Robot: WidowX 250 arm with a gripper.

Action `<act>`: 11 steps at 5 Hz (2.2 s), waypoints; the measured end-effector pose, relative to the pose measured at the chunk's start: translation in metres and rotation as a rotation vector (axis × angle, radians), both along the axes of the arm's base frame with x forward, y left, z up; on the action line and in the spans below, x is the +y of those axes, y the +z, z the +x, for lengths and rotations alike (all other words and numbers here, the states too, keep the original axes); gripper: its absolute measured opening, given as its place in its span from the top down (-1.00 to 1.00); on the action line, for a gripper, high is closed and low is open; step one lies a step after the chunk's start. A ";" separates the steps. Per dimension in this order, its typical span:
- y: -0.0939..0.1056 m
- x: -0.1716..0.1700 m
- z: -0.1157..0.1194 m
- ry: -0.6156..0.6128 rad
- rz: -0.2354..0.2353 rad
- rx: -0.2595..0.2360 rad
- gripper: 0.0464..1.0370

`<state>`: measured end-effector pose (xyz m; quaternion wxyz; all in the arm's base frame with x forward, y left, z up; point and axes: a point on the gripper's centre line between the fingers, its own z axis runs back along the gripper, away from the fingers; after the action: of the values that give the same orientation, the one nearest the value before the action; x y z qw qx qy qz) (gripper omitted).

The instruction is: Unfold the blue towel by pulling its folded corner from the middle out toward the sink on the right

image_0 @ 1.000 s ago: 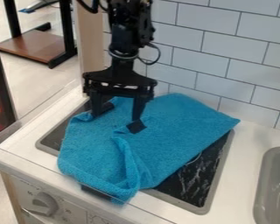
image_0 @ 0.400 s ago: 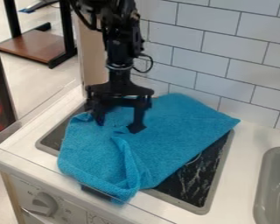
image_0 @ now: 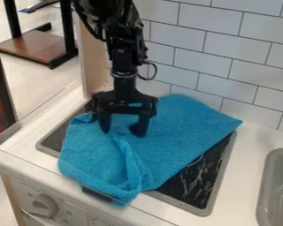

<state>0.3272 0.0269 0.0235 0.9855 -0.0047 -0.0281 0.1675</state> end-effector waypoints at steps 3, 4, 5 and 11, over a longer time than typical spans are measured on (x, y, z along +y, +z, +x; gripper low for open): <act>0.000 -0.002 0.004 0.003 0.007 -0.023 0.79; 0.000 -0.002 0.004 0.004 0.008 -0.024 0.98; -0.001 -0.003 0.002 0.006 0.004 -0.020 1.00; 0.050 -0.152 -0.021 -0.273 -0.147 -0.097 1.00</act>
<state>0.3066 -0.1252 0.0738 0.9935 -0.0886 -0.0624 0.0334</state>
